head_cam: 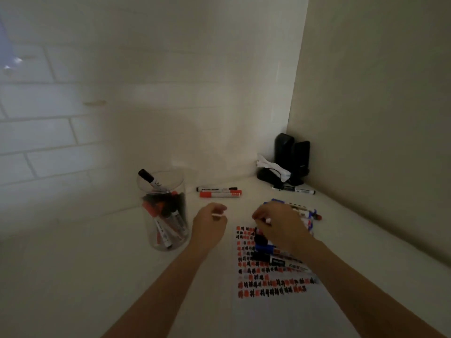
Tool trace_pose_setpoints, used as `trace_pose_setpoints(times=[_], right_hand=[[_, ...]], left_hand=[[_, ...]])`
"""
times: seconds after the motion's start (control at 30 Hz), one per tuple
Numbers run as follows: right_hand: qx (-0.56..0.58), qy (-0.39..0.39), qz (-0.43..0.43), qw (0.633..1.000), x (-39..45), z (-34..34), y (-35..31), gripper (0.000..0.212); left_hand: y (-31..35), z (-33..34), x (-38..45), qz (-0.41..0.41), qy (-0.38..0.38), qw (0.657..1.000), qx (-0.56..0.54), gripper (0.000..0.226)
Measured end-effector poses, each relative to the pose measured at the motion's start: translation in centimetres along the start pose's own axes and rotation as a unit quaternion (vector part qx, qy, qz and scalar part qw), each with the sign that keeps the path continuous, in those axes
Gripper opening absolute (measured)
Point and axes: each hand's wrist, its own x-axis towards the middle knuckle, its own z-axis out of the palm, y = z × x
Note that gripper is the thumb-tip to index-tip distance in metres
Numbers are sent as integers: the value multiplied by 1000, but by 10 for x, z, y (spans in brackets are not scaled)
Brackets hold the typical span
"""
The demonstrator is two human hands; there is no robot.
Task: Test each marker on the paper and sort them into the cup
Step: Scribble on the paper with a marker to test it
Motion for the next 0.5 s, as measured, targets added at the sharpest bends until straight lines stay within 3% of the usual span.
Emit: trace_pose_setpoints(times=[0.1, 0.23, 0.4, 0.5], right_hand=[[-43, -35, -23, 998, 8, 14, -14, 20], [-68, -33, -42, 996, 16, 27, -12, 21], [-46, -18, -44, 998, 31, 32, 2, 22], [-36, 2, -49, 998, 37, 33, 12, 22]], left_hand=[[-4, 3, 48, 41, -20, 988, 150, 35], [-19, 25, 90, 12, -101, 938, 332, 56], [-29, 42, 137, 68, -93, 883, 455, 56], [-34, 45, 158, 42, -134, 855, 499, 57]])
